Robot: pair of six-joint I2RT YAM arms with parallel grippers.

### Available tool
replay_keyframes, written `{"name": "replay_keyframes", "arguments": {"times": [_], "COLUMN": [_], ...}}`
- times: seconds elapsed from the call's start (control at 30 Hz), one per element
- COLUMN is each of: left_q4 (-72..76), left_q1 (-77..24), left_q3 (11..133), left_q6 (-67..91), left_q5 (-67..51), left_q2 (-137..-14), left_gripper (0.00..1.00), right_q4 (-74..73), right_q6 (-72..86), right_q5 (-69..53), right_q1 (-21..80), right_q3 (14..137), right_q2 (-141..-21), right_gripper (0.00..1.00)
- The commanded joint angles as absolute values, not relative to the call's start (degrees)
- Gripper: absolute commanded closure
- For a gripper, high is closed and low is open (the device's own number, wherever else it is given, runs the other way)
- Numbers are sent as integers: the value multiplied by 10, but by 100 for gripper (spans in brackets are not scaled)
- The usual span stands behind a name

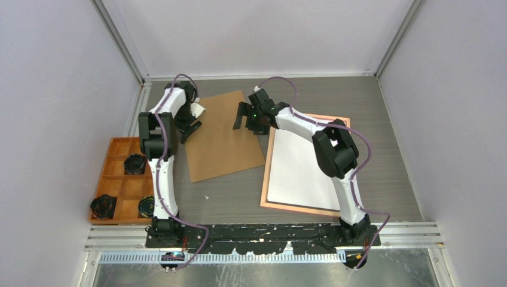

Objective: Put the photo into the frame
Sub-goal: Move the photo frame item to the center of the board, then pick up the photo frame item at the center of the board.

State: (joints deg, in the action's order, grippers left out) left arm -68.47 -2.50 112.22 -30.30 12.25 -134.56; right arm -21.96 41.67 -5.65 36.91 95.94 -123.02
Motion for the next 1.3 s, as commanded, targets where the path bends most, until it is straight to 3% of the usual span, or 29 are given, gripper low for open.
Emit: {"name": "replay_keyframes", "arguments": {"times": [0.0,0.4,0.53,0.63,0.77,1.27], "left_q4": [-620,-610,-610,-608,-609,-614], "left_q1": [-36,-35,-36,-35,-37,-68], "left_q3": [1101,1097,1093,1090,1092,1038], "left_q6": [-276,-275,-273,-268,-244,-262], "left_q5": [54,70,63,54,34,-36], "left_q2": [-1340,-1341,-1340,-1343,-1353,-1337], "left_gripper": [27,28,28,30,43,40], "right_q4": [-255,-268,-256,-191,-99,301], "right_q6": [386,338,346,401,469,749], "right_q5": [-32,56,16,-76,-149,-311], "right_q1": [359,359,359,362,355,341], "right_q3": [1032,1038,1034,1000,943,716], "right_q2": [-1295,-1314,-1318,-1309,-1268,-1110], "right_gripper": [0,0,0,0,0,6]}}
